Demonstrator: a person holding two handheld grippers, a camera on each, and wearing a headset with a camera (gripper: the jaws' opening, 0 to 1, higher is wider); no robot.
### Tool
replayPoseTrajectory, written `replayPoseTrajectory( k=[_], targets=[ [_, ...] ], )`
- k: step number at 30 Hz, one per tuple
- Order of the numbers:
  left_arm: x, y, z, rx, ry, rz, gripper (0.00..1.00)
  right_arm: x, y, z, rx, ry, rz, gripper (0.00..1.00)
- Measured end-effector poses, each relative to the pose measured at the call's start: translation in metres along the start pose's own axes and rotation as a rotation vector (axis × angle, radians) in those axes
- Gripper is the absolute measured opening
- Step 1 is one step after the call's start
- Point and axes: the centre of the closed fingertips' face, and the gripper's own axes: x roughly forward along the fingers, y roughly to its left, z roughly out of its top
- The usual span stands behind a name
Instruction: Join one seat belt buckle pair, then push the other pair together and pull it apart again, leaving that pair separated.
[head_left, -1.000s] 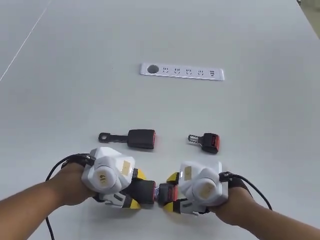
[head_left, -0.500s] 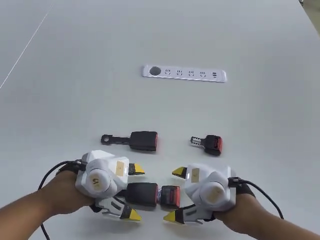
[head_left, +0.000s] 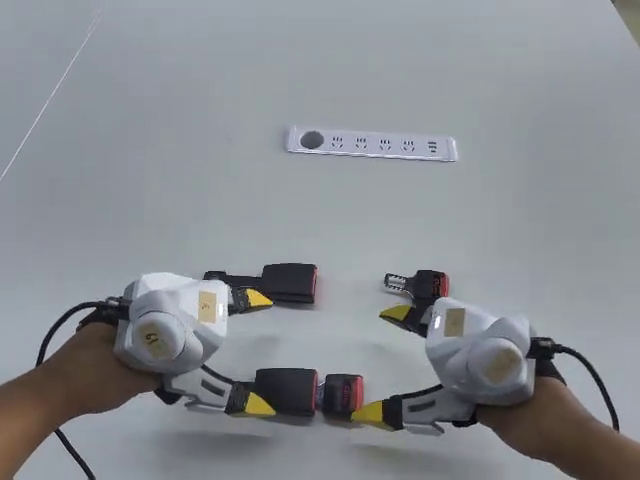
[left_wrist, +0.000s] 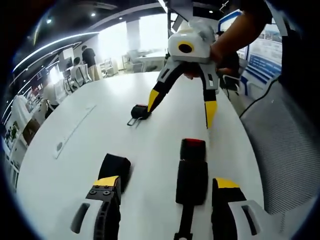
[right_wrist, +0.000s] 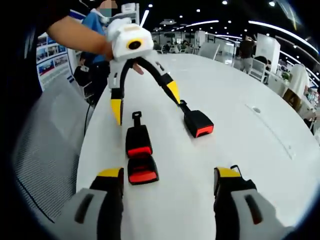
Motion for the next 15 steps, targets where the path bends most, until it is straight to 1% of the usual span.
replayPoseTrajectory(
  k=[2, 3, 4, 5, 6, 7, 9, 10, 12, 13, 15],
  targets=[
    [-0.001, 0.009, 0.002, 0.008, -0.001, 0.007, 0.76, -0.006, -0.012, -0.005, 0.021, 0.011, -0.018, 0.75],
    [-0.002, 0.013, 0.002, 0.013, 0.001, 0.011, 0.76, -0.011, -0.020, -0.008, 0.023, 0.015, -0.032, 0.75],
    [-0.002, 0.019, 0.002, 0.018, 0.003, 0.018, 0.76, -0.013, -0.027, -0.010, 0.023, 0.017, -0.043, 0.75],
    [-0.002, 0.023, 0.002, 0.019, 0.003, 0.020, 0.76, -0.017, -0.037, -0.014, 0.030, 0.026, -0.058, 0.75],
    [-0.002, 0.028, 0.001, 0.021, 0.006, 0.024, 0.76, -0.020, -0.044, -0.016, 0.035, 0.033, -0.068, 0.75],
    [-0.002, 0.034, 0.001, 0.025, 0.011, 0.028, 0.76, -0.024, -0.053, -0.019, 0.044, 0.035, -0.078, 0.75],
    [-0.001, 0.043, 0.002, 0.033, 0.010, 0.026, 0.76, -0.028, -0.066, -0.023, 0.063, 0.042, -0.087, 0.75],
    [-0.001, 0.045, 0.003, 0.035, 0.011, 0.026, 0.76, -0.029, -0.071, -0.023, 0.070, 0.043, -0.086, 0.74],
    [0.000, 0.054, 0.002, 0.056, 0.025, 0.024, 0.76, -0.030, -0.079, -0.025, 0.080, 0.046, -0.091, 0.74],
    [0.001, 0.059, 0.003, 0.065, 0.031, 0.026, 0.76, -0.030, -0.085, -0.027, 0.082, 0.054, -0.097, 0.74],
    [0.002, 0.067, 0.004, 0.063, 0.035, 0.024, 0.75, -0.028, -0.092, -0.032, 0.093, 0.071, -0.096, 0.74]
  ],
)
